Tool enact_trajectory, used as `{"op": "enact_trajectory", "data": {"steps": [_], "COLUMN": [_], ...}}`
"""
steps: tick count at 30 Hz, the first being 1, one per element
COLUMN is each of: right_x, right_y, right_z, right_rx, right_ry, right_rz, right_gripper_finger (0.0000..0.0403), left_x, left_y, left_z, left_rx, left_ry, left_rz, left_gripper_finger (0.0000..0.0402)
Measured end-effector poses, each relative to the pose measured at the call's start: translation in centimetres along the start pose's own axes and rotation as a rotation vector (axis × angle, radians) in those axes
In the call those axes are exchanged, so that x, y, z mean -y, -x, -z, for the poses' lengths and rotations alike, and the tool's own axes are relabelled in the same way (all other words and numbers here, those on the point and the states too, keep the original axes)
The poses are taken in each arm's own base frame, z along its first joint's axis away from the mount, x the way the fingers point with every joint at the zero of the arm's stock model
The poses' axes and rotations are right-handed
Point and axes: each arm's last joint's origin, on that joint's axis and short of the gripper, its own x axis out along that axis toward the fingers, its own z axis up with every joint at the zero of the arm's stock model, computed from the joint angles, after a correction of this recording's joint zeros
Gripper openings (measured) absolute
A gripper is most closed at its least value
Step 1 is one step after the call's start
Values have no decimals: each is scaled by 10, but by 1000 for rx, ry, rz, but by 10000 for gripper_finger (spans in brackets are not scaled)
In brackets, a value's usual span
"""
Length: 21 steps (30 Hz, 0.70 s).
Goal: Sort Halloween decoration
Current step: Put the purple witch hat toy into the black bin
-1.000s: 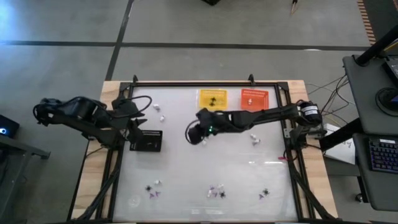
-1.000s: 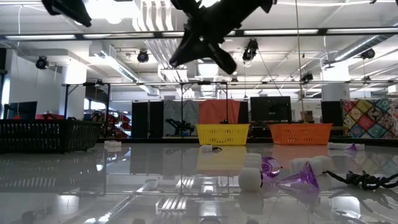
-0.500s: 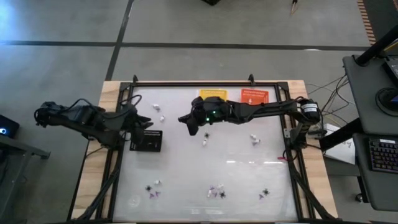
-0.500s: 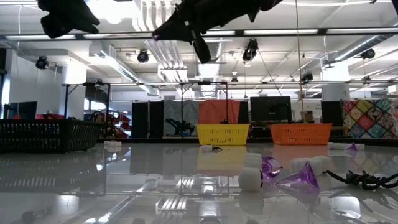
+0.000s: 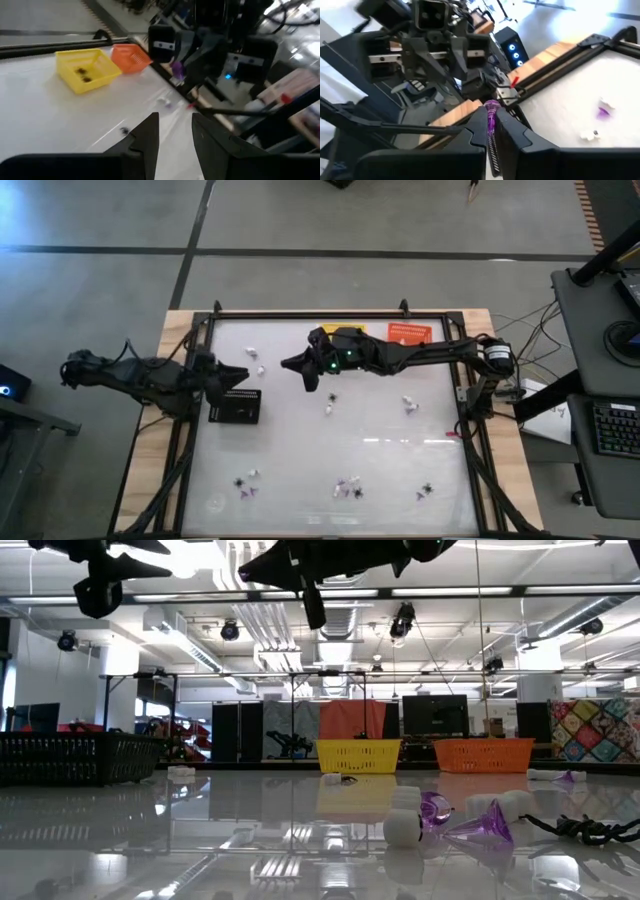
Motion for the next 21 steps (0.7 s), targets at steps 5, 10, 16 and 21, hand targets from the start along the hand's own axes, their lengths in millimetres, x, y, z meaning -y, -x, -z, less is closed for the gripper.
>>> {"op": "enact_trajectory", "data": {"steps": [5,10,16,21], "right_x": [-4,-10,-8,-8], "right_y": [0,0,-19,-45], "right_z": [-3,-3,-1,-3], "right_rx": [26,56,78,52], "right_ry": [3,-11,-27,-28], "right_rz": [-46,-72,-93,-139], "right_gripper_finger": [11,11,11,11], "left_x": [-4,-3,0,2], "left_y": [-3,-3,-1,1], "left_z": [6,7,4,1], "left_rx": [26,21,-7,-13], "left_ry": [57,77,56,26], "left_rz": [44,63,107,133], "left_gripper_finger": [98,98,98,98]}}
